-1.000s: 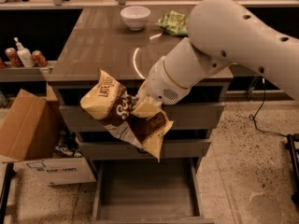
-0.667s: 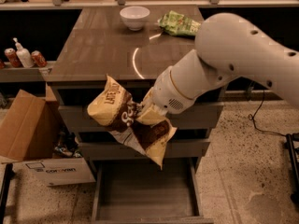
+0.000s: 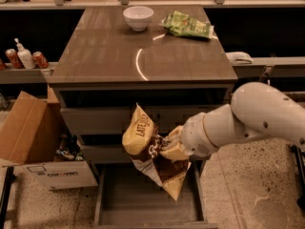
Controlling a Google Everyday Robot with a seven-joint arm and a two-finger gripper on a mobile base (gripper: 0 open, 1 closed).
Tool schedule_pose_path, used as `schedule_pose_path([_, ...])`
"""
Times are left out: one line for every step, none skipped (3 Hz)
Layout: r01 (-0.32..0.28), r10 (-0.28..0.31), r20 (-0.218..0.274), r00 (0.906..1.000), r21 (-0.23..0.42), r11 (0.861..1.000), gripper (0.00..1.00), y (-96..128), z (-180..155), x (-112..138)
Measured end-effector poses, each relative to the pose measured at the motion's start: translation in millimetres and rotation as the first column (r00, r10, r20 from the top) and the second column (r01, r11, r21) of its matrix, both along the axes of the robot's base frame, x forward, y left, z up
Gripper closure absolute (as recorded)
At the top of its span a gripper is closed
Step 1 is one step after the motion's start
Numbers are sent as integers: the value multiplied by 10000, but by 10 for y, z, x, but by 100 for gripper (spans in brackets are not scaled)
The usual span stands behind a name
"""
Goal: Place brown chip bag into bottom drawer
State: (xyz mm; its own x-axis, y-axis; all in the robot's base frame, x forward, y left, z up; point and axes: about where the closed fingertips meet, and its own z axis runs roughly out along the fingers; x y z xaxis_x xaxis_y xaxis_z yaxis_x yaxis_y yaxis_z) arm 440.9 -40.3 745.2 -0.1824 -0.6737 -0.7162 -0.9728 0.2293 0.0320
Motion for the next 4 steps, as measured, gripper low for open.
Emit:
schedule_pose_path([862, -842, -755, 9936, 244, 9960, 100, -320, -519, -134])
schedule_pose_path([1753, -1673, -1757, 9701, 311, 9840, 100, -597, -1045, -317])
schedule_pose_path([2397, -2294, -2874, 9299, 7, 9708, 100, -827, -1554, -468])
schedule_pose_path([2523, -2420, -3030, 9218, -52, 9676, 100, -868, -1632, -483])
